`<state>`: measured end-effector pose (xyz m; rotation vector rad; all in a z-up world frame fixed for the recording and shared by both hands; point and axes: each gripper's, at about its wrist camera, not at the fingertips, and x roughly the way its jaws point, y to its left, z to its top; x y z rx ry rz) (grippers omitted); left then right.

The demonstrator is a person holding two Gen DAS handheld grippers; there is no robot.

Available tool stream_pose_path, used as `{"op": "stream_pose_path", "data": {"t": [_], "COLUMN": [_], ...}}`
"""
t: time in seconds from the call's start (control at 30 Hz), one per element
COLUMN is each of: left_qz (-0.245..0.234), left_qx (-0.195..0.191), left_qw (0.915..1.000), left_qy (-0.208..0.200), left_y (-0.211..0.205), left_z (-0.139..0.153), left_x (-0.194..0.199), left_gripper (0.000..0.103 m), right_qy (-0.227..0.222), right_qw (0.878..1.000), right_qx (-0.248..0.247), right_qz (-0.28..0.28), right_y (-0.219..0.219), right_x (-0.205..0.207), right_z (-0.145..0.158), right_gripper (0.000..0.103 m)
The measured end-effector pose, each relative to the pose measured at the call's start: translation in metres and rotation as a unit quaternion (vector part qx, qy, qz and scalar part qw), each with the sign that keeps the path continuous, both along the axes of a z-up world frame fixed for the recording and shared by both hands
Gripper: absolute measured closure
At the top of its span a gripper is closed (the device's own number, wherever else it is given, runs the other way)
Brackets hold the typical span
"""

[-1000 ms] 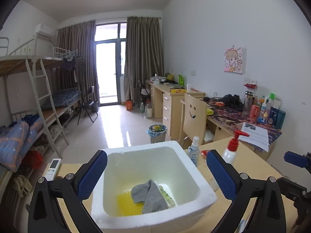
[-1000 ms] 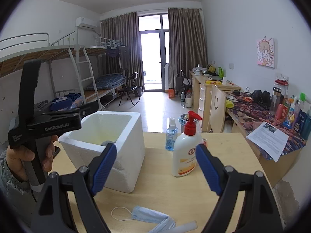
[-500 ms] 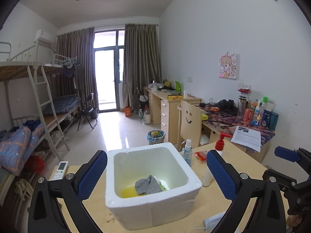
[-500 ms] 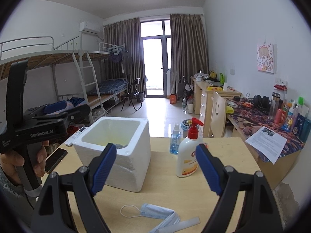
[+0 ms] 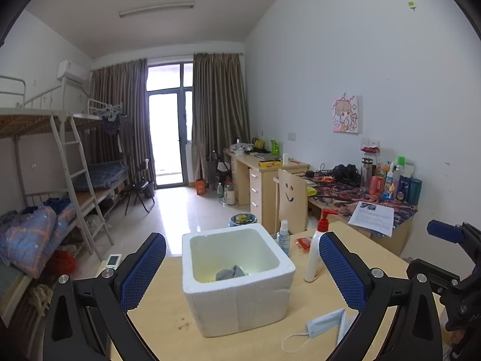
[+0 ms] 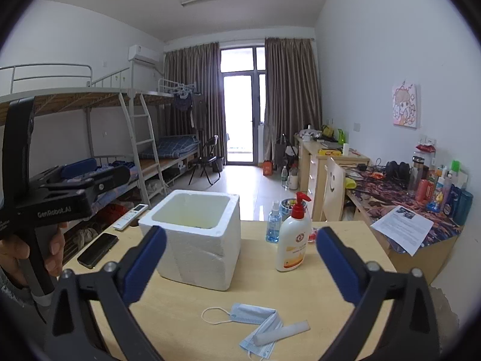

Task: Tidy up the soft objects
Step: 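Withdraw both tools from the box back toward the blue mask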

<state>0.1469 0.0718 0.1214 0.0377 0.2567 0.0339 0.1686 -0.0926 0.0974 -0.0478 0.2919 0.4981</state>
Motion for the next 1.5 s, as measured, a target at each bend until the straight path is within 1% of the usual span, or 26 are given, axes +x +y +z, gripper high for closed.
{"op": "stream_pose_path", "data": {"t": [0.1, 0.2, 0.33, 0.67, 0.87, 1.0, 1.1, 1.17, 1.33, 1.5], "left_qz": [-0.002, 0.006, 0.01, 0.005, 0.009, 0.015, 0.016, 0.019, 0.017, 0.007], "left_qx": [0.002, -0.008, -0.004, -0.007, -0.028, -0.029, -0.039, -0.036, -0.033, -0.052], "left_qw": [1.0, 0.9999, 0.9998, 0.9998, 0.9992, 0.999, 0.9986, 0.9985, 0.9987, 0.998], "left_qy": [-0.003, -0.011, -0.014, -0.019, -0.027, -0.029, -0.033, -0.038, -0.036, -0.035], "left_y": [-0.002, 0.001, -0.001, -0.003, 0.001, -0.001, -0.002, -0.004, -0.006, -0.005], "left_z": [0.001, 0.002, 0.001, -0.012, -0.025, -0.036, -0.047, -0.053, -0.07, -0.088], "left_x": [-0.013, -0.025, -0.039, -0.064, -0.075, -0.078, -0.08, -0.082, -0.081, -0.083], "left_gripper": [0.001, 0.001, 0.001, 0.001, 0.001, 0.001, 0.001, 0.001, 0.001, 0.001], "right_qy": [-0.003, -0.009, -0.018, -0.031, -0.035, -0.041, -0.046, -0.046, -0.034, -0.02], "right_qw": [1.0, 1.0, 1.0, 0.999, 0.999, 0.999, 0.999, 0.999, 0.999, 1.0], "right_qx": [-0.004, -0.008, -0.011, -0.011, -0.008, -0.005, -0.009, -0.007, 0.004, 0.016], "right_qz": [0.002, 0.003, 0.004, -0.001, -0.003, -0.005, -0.014, -0.016, -0.021, -0.011], "right_y": [0.0, 0.002, 0.001, -0.002, -0.004, -0.006, -0.007, -0.008, -0.013, -0.018], "right_x": [-0.011, -0.022, -0.035, -0.055, -0.061, -0.064, -0.066, -0.067, -0.065, -0.061], "right_z": [0.0, 0.0, -0.001, -0.005, -0.01, -0.019, -0.027, -0.034, -0.05, -0.068], "right_gripper": [0.001, 0.001, 0.001, 0.001, 0.001, 0.001, 0.001, 0.001, 0.001, 0.001]}}
